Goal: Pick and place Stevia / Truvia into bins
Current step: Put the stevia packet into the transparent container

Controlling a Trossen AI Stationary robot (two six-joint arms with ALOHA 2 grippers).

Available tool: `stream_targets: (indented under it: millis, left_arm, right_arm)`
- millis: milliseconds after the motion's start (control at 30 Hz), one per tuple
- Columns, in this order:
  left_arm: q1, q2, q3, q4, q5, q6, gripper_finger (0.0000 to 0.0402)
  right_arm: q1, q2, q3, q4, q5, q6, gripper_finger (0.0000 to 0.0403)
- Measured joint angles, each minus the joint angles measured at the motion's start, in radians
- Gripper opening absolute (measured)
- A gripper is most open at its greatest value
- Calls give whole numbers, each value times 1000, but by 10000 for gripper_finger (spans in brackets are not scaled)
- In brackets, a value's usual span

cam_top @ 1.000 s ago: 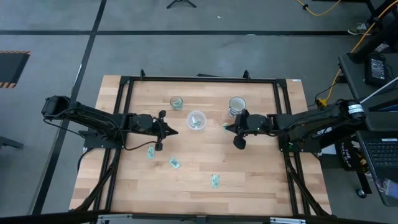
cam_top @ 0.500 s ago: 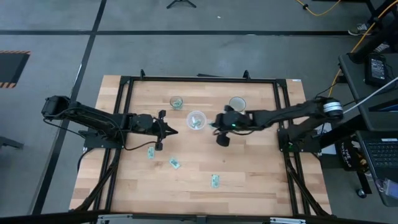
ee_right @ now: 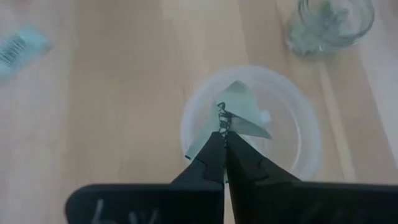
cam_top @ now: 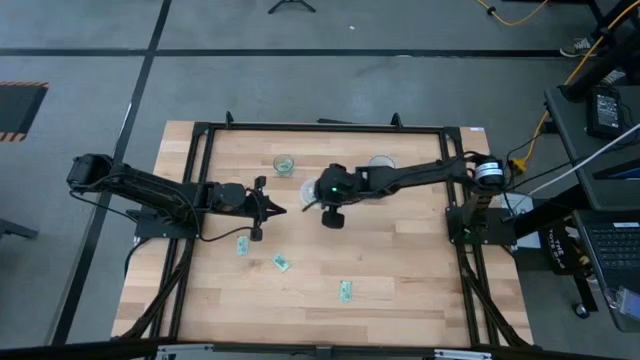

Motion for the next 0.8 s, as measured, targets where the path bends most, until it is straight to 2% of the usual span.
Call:
stream_targets:
  millis: [100,233,800]
  left_arm:
    - [-1,0,0,6,1,-14,6]
    - [-1,0,0,6,2,-50,4]
    - [-1,0,0,36,2,-84,6]
  right_arm:
    - [-15,47,67,-64,-4,-22,0]
    - [-43,95,103,-68,-76,-43,0]
    - [-85,134,101,-61,-76,-19,2]
